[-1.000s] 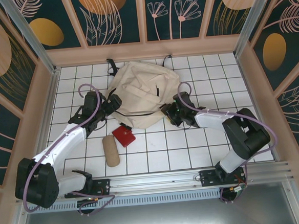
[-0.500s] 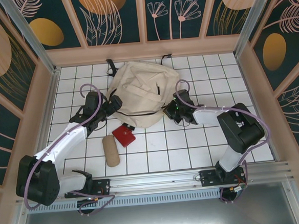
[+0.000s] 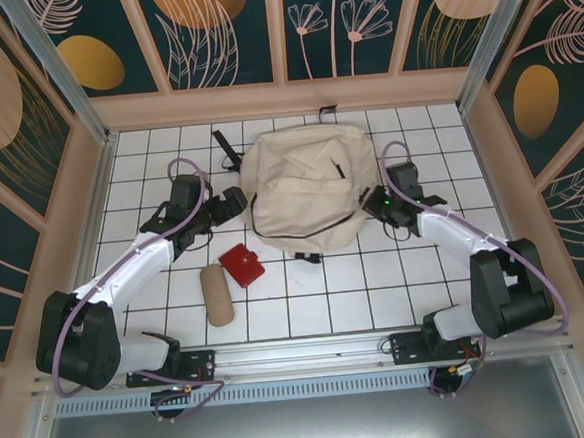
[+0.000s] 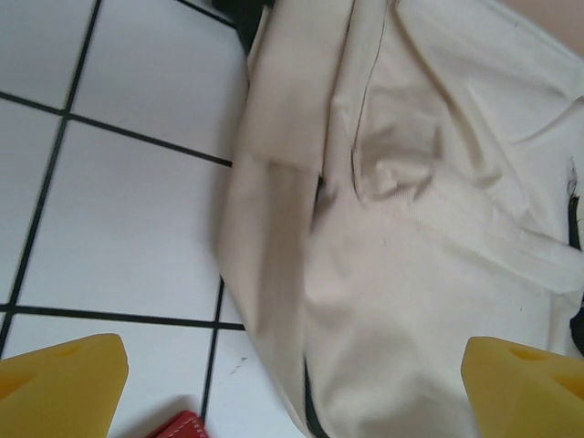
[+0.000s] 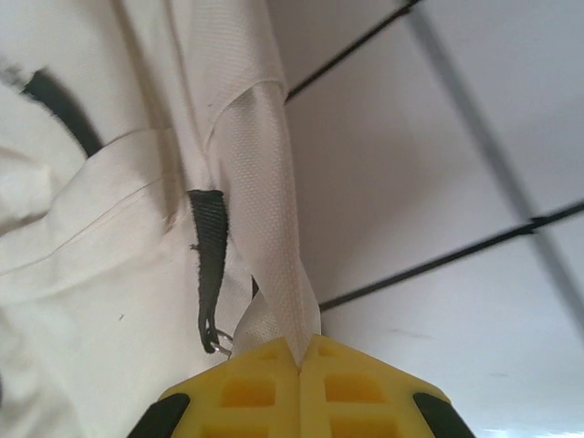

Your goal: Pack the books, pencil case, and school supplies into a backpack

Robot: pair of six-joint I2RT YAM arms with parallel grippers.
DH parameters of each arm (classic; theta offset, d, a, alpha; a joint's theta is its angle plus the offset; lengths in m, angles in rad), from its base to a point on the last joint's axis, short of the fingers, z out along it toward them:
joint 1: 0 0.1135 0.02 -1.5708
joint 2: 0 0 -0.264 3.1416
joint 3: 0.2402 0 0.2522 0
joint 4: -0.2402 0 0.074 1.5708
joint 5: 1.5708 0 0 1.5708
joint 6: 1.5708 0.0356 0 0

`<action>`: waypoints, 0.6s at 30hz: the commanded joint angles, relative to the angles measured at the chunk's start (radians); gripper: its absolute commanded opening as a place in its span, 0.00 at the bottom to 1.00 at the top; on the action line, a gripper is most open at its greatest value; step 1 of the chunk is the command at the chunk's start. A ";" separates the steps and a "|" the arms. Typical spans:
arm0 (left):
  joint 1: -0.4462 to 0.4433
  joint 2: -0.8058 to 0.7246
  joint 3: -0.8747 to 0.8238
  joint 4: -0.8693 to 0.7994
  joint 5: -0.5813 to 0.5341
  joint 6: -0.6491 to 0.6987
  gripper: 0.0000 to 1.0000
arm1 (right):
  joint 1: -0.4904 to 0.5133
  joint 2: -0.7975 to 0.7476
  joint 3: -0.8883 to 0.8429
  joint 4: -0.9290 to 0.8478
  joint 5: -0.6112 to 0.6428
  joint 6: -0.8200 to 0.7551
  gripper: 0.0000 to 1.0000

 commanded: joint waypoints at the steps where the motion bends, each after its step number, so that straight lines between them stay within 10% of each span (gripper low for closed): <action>1: -0.003 0.023 0.039 0.060 0.072 0.037 0.95 | -0.087 -0.057 -0.014 -0.083 0.042 -0.110 0.04; 5: -0.032 0.068 0.085 0.072 0.083 0.038 0.99 | -0.101 -0.089 0.061 -0.122 0.085 -0.143 0.49; 18: -0.103 0.276 0.255 0.140 0.116 -0.033 0.98 | -0.037 0.210 0.359 -0.154 -0.079 -0.366 0.50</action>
